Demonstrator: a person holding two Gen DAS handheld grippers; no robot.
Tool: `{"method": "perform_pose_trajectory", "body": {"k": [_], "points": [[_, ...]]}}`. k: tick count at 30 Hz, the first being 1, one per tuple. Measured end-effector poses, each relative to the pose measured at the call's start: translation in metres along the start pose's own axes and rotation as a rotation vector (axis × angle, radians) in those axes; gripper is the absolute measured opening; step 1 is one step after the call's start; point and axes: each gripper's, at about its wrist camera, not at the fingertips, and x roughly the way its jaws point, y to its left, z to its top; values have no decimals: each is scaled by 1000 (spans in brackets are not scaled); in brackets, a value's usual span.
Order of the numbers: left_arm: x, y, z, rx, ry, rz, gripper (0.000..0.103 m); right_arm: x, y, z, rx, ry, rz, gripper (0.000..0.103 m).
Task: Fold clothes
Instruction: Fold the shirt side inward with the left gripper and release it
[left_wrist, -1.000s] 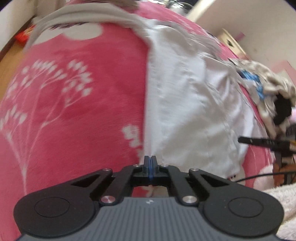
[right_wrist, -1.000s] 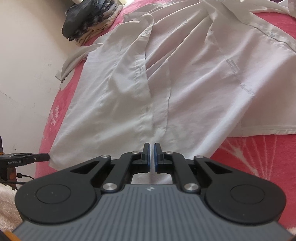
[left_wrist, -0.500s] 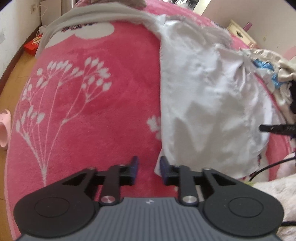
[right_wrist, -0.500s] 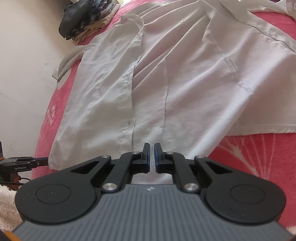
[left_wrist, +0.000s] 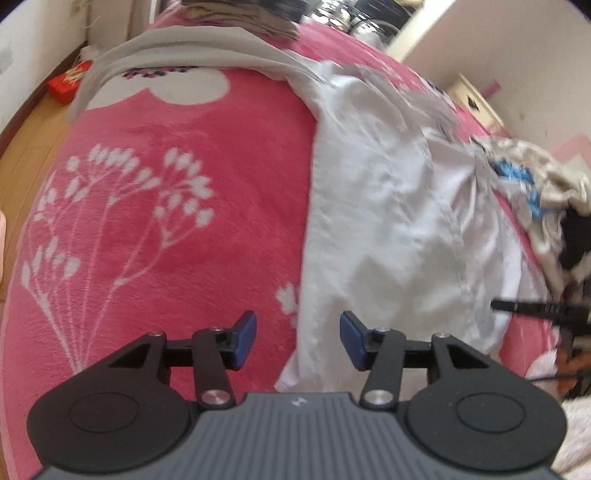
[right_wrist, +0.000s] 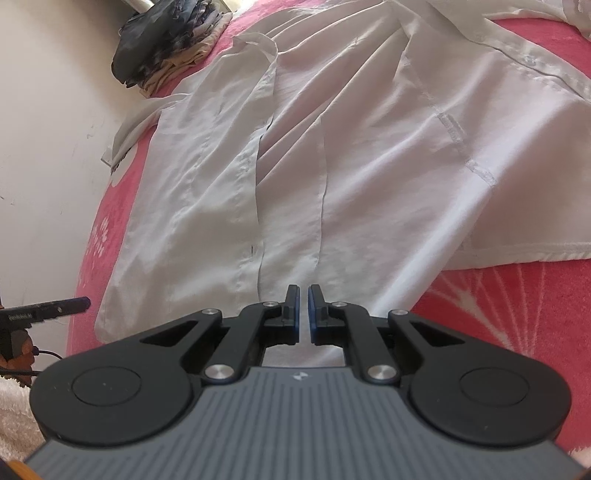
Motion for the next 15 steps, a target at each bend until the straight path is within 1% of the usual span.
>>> {"method": "perform_pose_trajectory", "body": {"k": [3, 5, 6, 8, 9, 10, 12, 15], "points": [[8, -1, 6, -1, 27, -23, 52, 2, 0, 0, 2, 3, 0, 5], [19, -12, 7, 46, 59, -22, 52, 3, 1, 0, 4, 2, -1, 5], [25, -19, 6, 74, 70, -16, 48, 2, 1, 0, 5, 1, -3, 5], [35, -31, 2, 132, 82, 19, 32, 2, 1, 0, 10, -4, -7, 5], [39, -34, 1, 145, 82, 39, 11, 1, 0, 0, 14, -8, -9, 5], [40, -34, 0, 138, 74, 48, 4, 0, -1, 0, 17, -11, -10, 5], [35, -31, -2, 100, 41, 47, 2, 0, -2, 0, 22, -15, -11, 5], [23, -17, -2, 0, -18, 37, 2, 1, -2, -1, 22, -12, -11, 5]]}}
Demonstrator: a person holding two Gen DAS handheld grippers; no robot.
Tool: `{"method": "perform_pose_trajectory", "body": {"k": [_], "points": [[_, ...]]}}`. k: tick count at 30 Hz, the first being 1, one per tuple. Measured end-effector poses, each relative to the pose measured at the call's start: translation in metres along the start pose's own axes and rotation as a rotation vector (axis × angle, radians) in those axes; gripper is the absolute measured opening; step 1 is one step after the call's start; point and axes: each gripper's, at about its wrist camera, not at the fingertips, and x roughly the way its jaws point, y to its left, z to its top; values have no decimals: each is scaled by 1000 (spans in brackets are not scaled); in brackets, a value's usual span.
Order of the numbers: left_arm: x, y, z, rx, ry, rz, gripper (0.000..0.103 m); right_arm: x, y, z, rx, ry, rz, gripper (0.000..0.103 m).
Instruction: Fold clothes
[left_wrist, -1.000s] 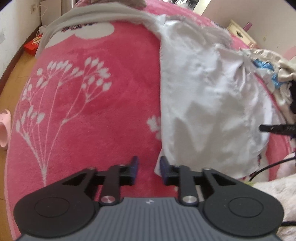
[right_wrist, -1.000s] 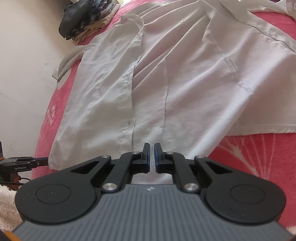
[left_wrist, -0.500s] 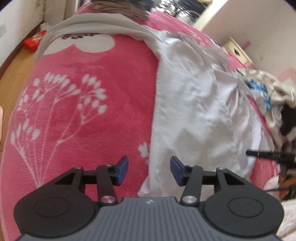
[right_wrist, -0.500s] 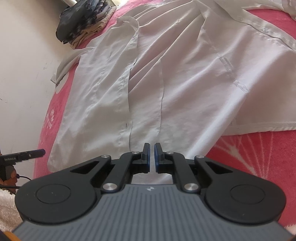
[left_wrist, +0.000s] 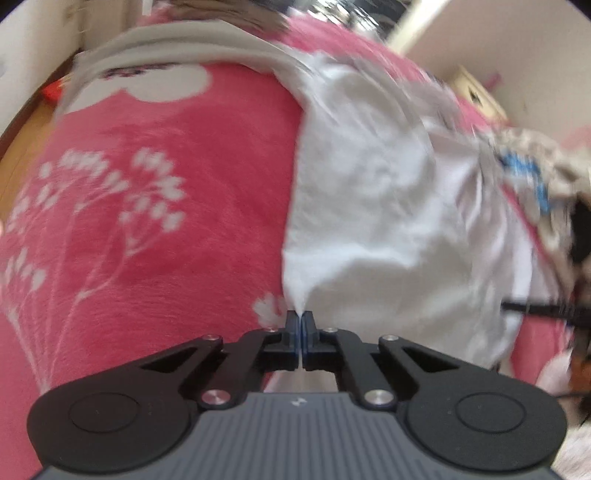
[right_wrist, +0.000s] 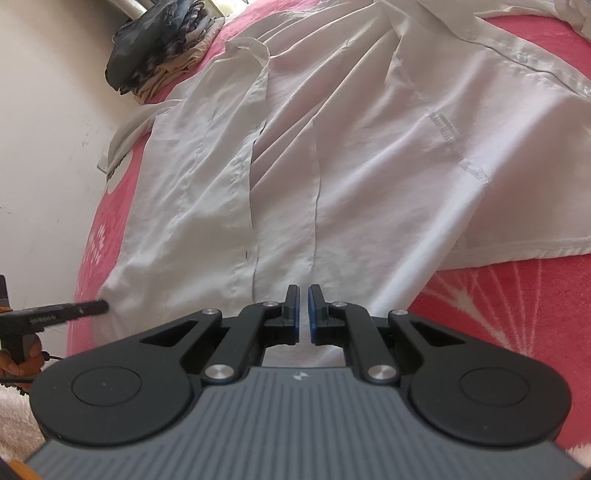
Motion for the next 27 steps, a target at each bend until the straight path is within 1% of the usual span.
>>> {"method": "perform_pose_trajectory", "body": {"k": [1, 3, 5, 6, 7, 9, 12, 13, 16, 18, 20, 22, 23, 24, 25, 26, 27], "points": [[-1, 8, 0, -35, -3, 6, 2, 1, 0, 0, -1, 3, 1, 5], [3, 18, -1, -73, 19, 18, 2, 3, -1, 1, 0, 7, 1, 5], [8, 26, -3, -107, 49, 2, 3, 3, -2, 2, 2, 5, 2, 5], [9, 28, -3, -122, 55, -9, 7, 3, -2, 2, 4, 3, 2, 5], [9, 28, -3, -122, 57, -16, 14, 1, -3, 2, 9, -4, -1, 5], [10, 26, -3, -116, 56, -27, 23, -1, -5, 1, 20, -16, -5, 5], [9, 21, -1, -85, 53, -31, 35, -6, -10, 3, 55, -39, -5, 5], [9, 20, -1, -82, 52, -34, 37, -7, -12, 3, 66, -45, -4, 5], [11, 18, -1, -81, 54, -32, 38, -14, -17, 4, 114, -73, 5, 6], [13, 18, 0, -89, 54, -30, 38, -24, -24, 6, 155, -108, 13, 6], [14, 17, 1, -98, 55, -27, 38, -38, -38, 8, 236, -166, 29, 6], [15, 17, 1, -107, 55, -22, 38, -58, -58, 11, 304, -226, -9, 7], [16, 16, 2, -111, 56, -19, 38, -68, -68, 12, 338, -256, -28, 9], [17, 16, 2, -113, 56, -17, 37, -78, -78, 13, 372, -287, -47, 16], [18, 16, 2, -113, 57, -14, 37, -88, -89, 14, 412, -312, -65, 27], [19, 15, 2, -113, 57, -11, 37, -93, -101, 12, 475, -315, -75, 33], [20, 15, 2, -114, 57, -10, 37, -94, -114, 8, 542, -295, -74, 43]]}}
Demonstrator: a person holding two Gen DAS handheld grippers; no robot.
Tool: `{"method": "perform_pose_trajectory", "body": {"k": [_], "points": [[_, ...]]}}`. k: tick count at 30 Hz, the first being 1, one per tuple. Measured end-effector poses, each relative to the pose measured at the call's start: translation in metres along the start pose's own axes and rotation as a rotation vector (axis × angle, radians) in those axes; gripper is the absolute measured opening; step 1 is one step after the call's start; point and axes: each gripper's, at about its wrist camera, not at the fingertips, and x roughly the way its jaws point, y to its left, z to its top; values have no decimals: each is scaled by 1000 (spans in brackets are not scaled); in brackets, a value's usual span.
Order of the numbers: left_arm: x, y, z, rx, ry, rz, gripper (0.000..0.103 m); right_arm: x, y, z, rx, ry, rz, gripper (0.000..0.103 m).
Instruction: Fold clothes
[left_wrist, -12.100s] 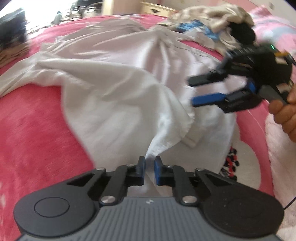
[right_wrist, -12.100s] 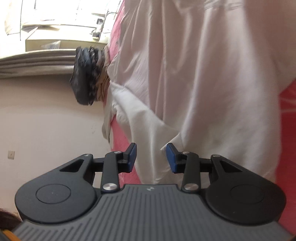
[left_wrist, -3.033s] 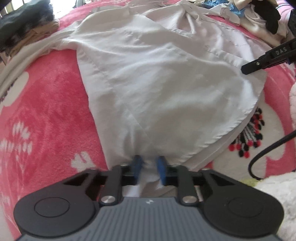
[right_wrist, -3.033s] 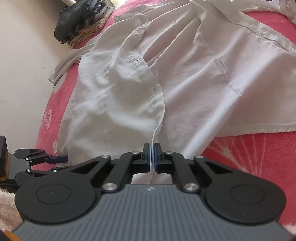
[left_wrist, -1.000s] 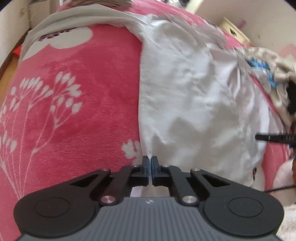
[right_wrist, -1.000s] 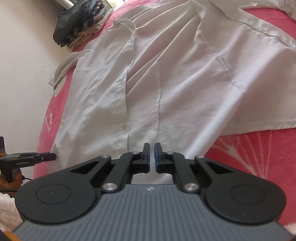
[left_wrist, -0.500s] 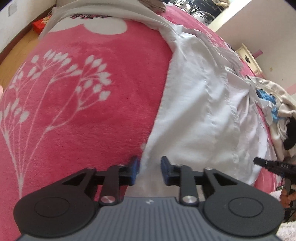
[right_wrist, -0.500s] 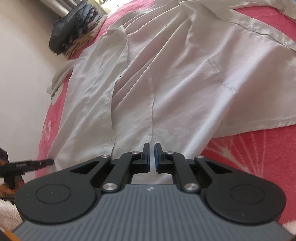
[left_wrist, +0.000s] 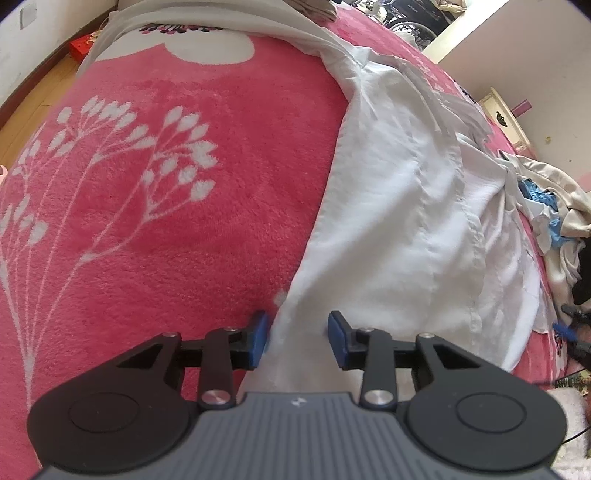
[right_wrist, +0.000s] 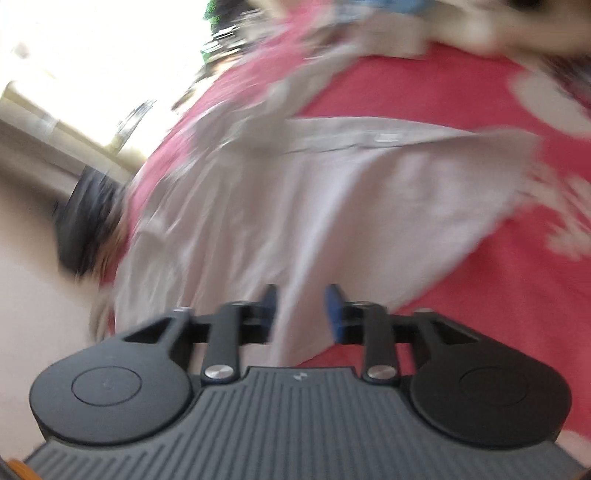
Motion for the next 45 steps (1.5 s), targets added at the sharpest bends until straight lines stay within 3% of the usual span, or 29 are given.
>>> {"method": "perform_pose_trajectory", "body": {"k": [1, 5, 12, 14, 15, 16, 17, 21, 25, 30, 40, 45], "points": [[1, 0, 0, -1, 0, 1, 37, 1, -12, 3, 62, 26, -16, 47], [1, -1, 0, 4, -3, 5, 37, 25, -46, 0, 262, 158, -77, 48], [2, 2, -1, -6, -12, -8, 37, 42, -47, 2, 346, 83, -117, 50], [3, 2, -1, -5, -13, -12, 37, 40, -47, 0, 347, 36, -108, 50], [3, 2, -1, -4, -13, -13, 37, 38, -46, -1, 344, 11, -103, 42], [3, 2, -1, -4, -13, -14, 37, 35, -45, -2, 331, -20, -101, 27], [3, 2, -1, -4, -12, -16, 37, 32, -44, -3, 319, -50, -97, 22], [3, 2, -1, -5, -17, -19, 37, 39, -52, 4, 336, -60, -90, 19], [3, 3, -2, -8, -26, -21, 36, 40, -49, 12, 292, -58, -101, 4], [3, 4, -2, -8, -29, -24, 36, 9, -35, 14, 138, -67, -167, 1], [3, 5, 0, -10, -22, -32, 36, -16, -47, 19, 49, -9, -343, 0], [3, 2, -3, -4, -26, -26, 36, -20, -59, 15, 56, 66, -399, 5]]}}
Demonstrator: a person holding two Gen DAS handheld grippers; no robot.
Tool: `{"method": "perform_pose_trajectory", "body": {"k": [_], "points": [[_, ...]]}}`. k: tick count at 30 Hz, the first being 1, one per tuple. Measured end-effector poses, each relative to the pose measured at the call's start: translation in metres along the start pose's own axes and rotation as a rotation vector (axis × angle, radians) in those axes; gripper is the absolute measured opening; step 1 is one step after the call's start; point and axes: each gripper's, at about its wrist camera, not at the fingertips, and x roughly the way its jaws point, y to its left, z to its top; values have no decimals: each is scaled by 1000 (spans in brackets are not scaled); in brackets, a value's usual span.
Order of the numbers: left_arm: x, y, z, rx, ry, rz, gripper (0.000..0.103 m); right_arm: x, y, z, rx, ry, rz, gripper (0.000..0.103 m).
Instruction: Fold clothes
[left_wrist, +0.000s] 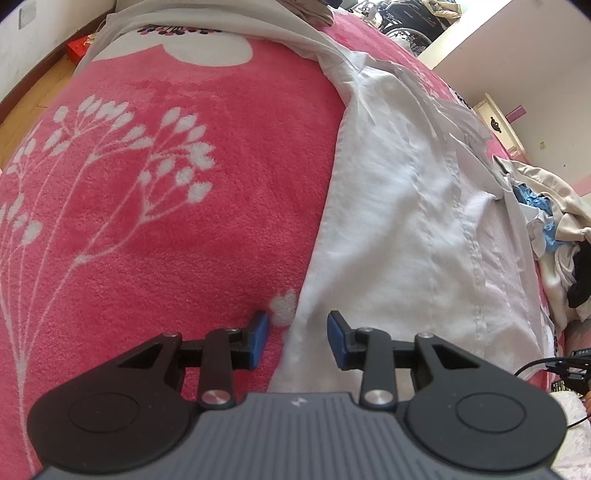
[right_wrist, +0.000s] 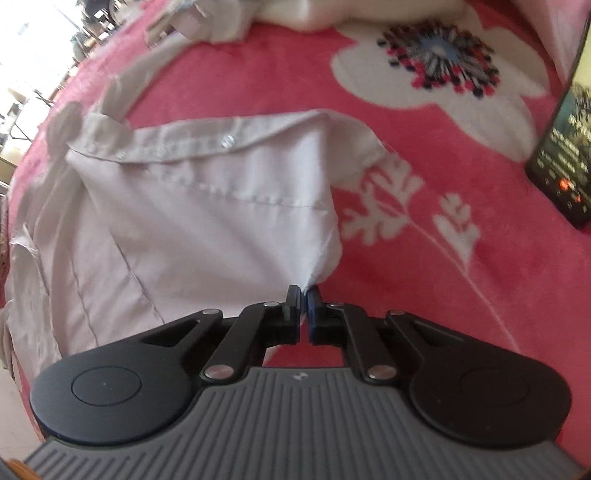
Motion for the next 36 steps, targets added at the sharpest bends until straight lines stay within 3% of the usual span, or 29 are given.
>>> {"method": "perform_pose_trajectory", "body": {"k": [2, 4, 8, 12, 19, 22, 27, 32, 36], "points": [[0, 0, 0, 4, 2, 3, 36, -3, -2, -2, 5, 11, -1, 7], [0, -1, 1, 13, 4, 7, 36, -11, -5, -4, 13, -10, 4, 18], [-6, -4, 3, 34, 9, 20, 36, -42, -10, -11, 13, -124, 28, 19], [-18, -9, 7, 62, -16, 43, 37, -77, 8, -14, -71, -265, 88, 20], [-36, -32, 36, 123, -107, 71, 38, -111, 114, -5, -424, -510, 282, 26], [-37, -49, 57, 163, -117, 110, 38, -109, 170, -5, -572, -571, 385, 29], [-37, -77, 113, 229, -169, 199, 39, -83, 253, -2, -720, -564, 555, 31], [-7, -102, 173, 257, -266, 244, 42, -54, 314, -2, -862, -555, 605, 34], [41, -113, 209, 237, -324, 220, 42, -29, 358, -11, -1011, -554, 589, 41]]}}
